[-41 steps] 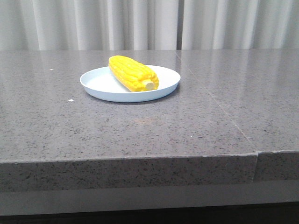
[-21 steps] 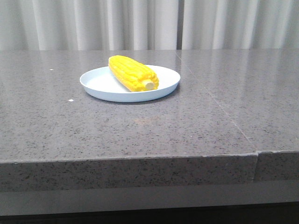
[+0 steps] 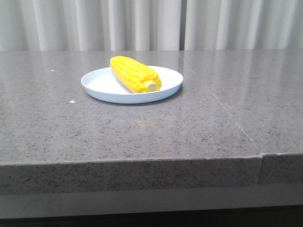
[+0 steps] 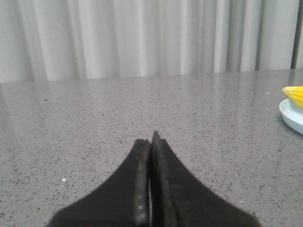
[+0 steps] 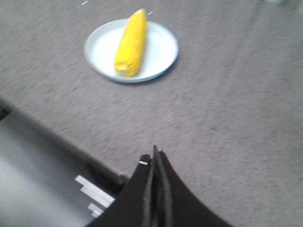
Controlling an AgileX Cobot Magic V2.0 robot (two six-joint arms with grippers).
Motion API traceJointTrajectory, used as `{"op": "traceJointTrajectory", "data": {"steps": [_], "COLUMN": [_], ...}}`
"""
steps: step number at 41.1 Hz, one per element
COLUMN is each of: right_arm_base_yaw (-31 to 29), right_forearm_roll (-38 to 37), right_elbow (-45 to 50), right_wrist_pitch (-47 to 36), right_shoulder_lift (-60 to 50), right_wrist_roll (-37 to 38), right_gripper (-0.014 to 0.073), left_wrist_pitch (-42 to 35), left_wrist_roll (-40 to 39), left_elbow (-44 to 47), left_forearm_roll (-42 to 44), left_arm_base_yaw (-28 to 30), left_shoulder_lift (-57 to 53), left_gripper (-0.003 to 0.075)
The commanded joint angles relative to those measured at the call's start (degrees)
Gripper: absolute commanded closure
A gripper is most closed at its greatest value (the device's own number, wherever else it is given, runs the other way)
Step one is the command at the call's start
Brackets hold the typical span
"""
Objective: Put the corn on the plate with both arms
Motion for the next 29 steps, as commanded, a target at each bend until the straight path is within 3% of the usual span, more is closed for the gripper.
{"op": "traceJointTrajectory", "data": {"steps": [1, 12, 20, 29], "right_arm_base_yaw": [-5.7, -21.0, -25.8, -26.9], "right_forearm_roll": [-1.1, -0.7, -0.7, -0.7], "right_elbow": [4.2, 29.6, 42.2, 49.4], "right_wrist_pitch": [-11.6, -37.0, -43.9, -50.0], "right_shoulder_lift": [-3.6, -19.9, -29.0, -29.9], "right_wrist_roll": [-0.2, -0.2, -0.2, -0.2], "right_gripper": [0.0713, 0.0713, 0.0713, 0.0713], "left_wrist_pitch": [-4.6, -4.6, -4.6, -4.6], "left_wrist_roll": [-0.5, -0.5, -0.5, -0.5], "left_elbow": [0.1, 0.1, 0.1, 0.1], "left_forearm_roll": [0.0, 0.0, 0.0, 0.0], "left_arm_base_yaw": [0.1, 0.1, 0.1, 0.1], "left_shoulder_lift": [-1.1, -1.1, -1.1, -1.1], "left_gripper": [0.074, 0.074, 0.074, 0.074]}}
